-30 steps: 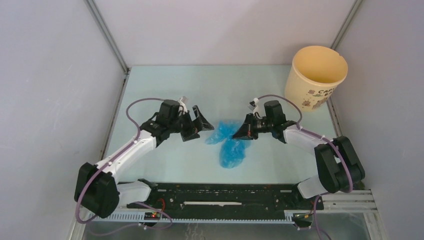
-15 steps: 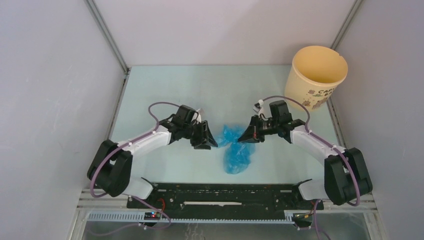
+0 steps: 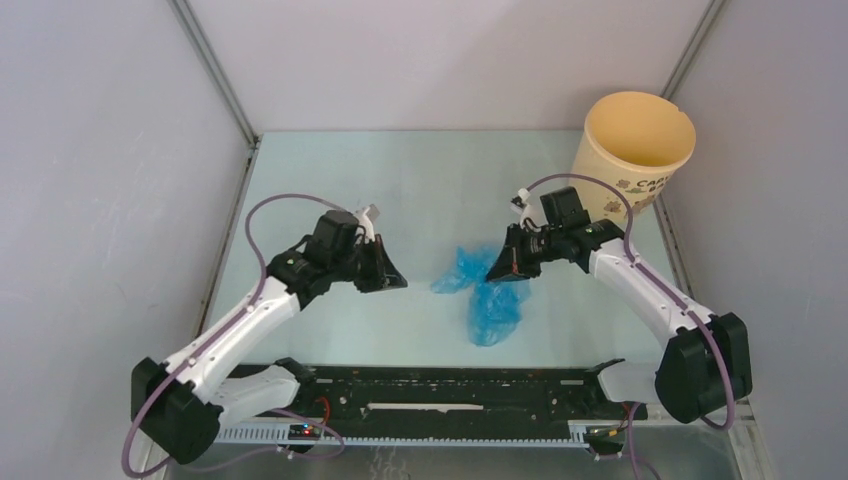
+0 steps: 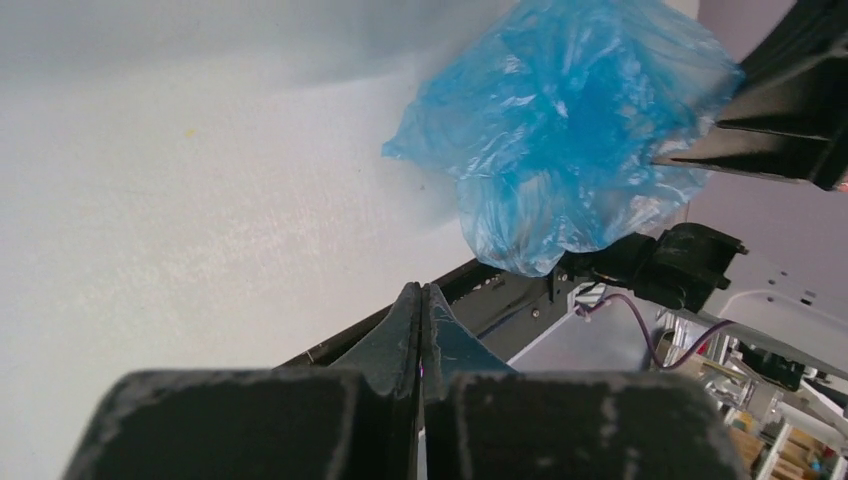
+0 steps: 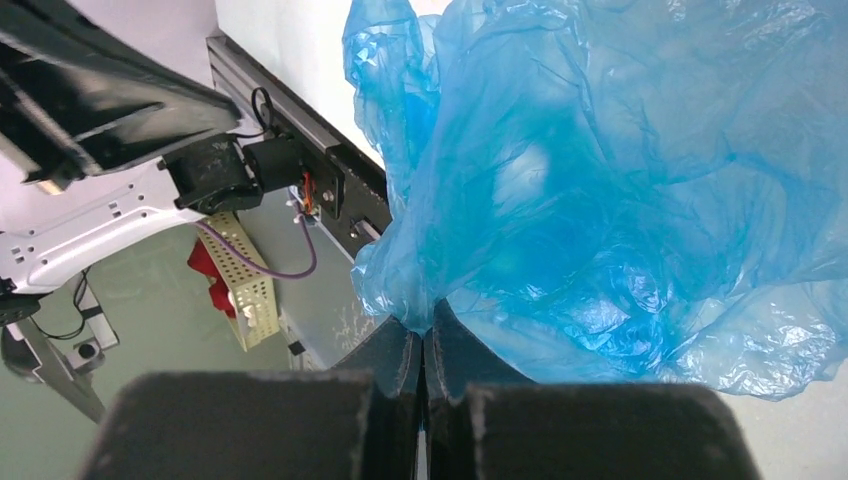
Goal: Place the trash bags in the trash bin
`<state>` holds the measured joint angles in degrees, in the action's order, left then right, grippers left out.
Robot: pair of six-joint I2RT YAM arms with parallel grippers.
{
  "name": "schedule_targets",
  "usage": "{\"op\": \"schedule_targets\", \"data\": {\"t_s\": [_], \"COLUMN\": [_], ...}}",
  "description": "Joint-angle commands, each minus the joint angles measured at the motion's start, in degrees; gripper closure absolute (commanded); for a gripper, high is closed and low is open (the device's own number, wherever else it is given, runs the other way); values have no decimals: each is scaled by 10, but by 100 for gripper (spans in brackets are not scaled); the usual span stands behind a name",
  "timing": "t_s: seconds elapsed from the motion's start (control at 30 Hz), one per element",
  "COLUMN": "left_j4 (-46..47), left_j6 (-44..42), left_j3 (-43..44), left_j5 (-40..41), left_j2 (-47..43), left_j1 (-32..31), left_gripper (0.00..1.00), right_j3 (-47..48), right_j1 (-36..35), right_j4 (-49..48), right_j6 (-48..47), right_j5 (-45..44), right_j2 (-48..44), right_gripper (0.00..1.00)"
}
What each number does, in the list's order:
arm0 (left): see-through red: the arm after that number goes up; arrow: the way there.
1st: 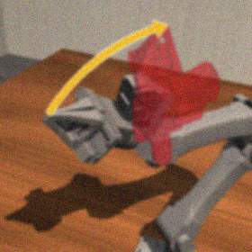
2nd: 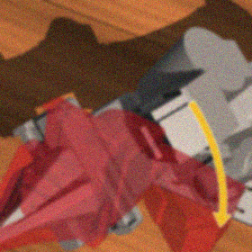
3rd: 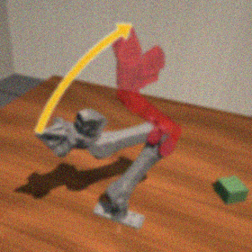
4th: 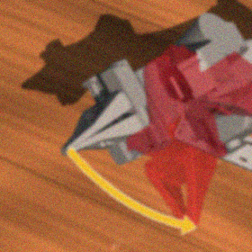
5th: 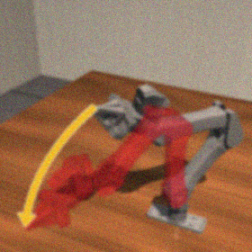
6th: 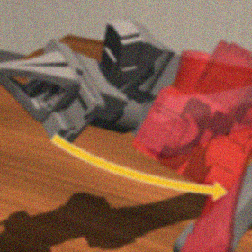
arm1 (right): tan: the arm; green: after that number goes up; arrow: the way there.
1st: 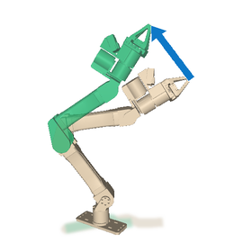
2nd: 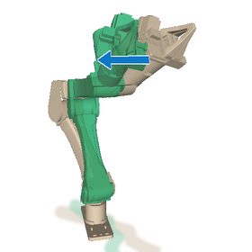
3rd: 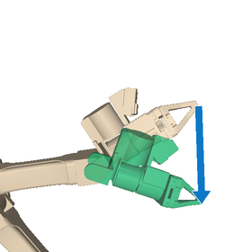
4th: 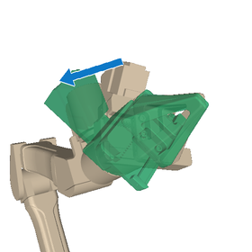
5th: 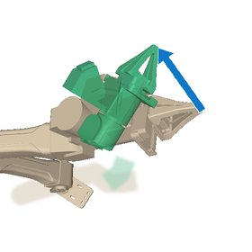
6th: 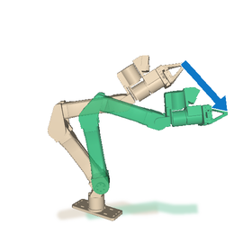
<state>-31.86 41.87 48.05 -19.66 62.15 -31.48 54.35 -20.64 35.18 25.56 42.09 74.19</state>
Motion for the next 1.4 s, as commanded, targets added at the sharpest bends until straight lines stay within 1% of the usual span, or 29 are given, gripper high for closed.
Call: {"op": "schedule_targets", "data": {"t_s": [0.0, 0.03, 0.07, 0.13, 0.17, 0.2, 0.23, 0.3, 0.33, 0.37, 0.5, 0.63, 0.7, 0.73, 0.8, 0.83, 0.9, 0.93, 1.0, 1.03, 1.1, 1.27, 1.3, 1.33, 1.37], "left_j4": [-46, -53, -59, -79, -91, -98, -98, -96, -90, -81, -64, -42, -29, -20, 2, 16, -2, -23, -41, -35, -18, -4, -4, -4, -7], "left_j6": [-33, -43, -52, -60, -66, -71, -74, -80, -82, -84, -85, -89, -93, -101, -131, -162, -215, -233, -262, -266, -262, -230, -224, -219, -212], "left_j3": [51, 51, 50, 53, 59, 64, 62, 57, 46, 38, 20, 4, 7, 12, 10, 5, 16, 33, 66, 70, 75, 72, 71, 72, 76], "left_j5": [29, 33, 35, 37, 29, 15, 9, 20, 25, 25, 15, 24, 8, -16, -53, -60, -20, 12, 36, 39, 28, 8, 7, 5, 6], "left_j2": [-67, -79, -92, -104, -107, -114, -124, -152, -169, -186, -232, -254, -227, -210, -180, -167, -139, -126, -111, -110, -111, -125, -131, -136, -142], "left_j1": [0, 0, 0, 1, 1, 1, 1, 1, 2, 2, 4, 5, 5, 4, 3, 3, 3, 3, 4, 4, 4, 4, 5, 5, 5], "left_gripper": [100, 96, 82, 46, 32, 22, 16, 5, 1, 0, 0, 0, 0, 0, 0, 0, 0, 0, 0, 4, 22, 55, 62, 76, 94], "right_j3": [38, 38, 39, 39, 39, 39, 39, 39, 40, 40, 39, 39, 39, 40, 40, 40, 40, 40, 39, 39, 39, 40, 40, 40, 40], "right_j1": [-23, -33, -42, -58, -63, -71, -79, -87, -87, -86, -86, -82, -73, -70, -69, -68, -66, -65, -64, -63, -63, -49, -45, -41, -40], "right_j4": [46, 38, 28, 7, -8, -32, -57, -109, -123, -129, -141, -202, -221, -240, -288, -305, -336, -340, -339, -335, -324, -291, -280, -272, -267], "right_j6": [-7, 8, 32, 89, 118, 146, 170, 215, 232, 246, 300, 349, 384, 402, 430, 441, 461, 465, 463, 458, 448, 397, 388, 381, 373], "right_j5": [-19, -18, -17, -10, 1, 11, 24, 62, 73, 79, 100, 161, 188, 208, 228, 239, 256, 262, 273, 277, 281, 283, 283, 283, 283], "right_j2": [-20, -24, -27, -31, -34, -38, -43, -44, -45, -48, -58, -49, -39, -34, -26, -21, -13, -12, -9, -7, -3, 6, 8, 9, 8], "right_gripper": [100, 100, 100, 100, 100, 100, 100, 100, 100, 100, 100, 100, 100, 100, 100, 100, 100, 100, 100, 100, 100, 100, 100, 100, 100]}}
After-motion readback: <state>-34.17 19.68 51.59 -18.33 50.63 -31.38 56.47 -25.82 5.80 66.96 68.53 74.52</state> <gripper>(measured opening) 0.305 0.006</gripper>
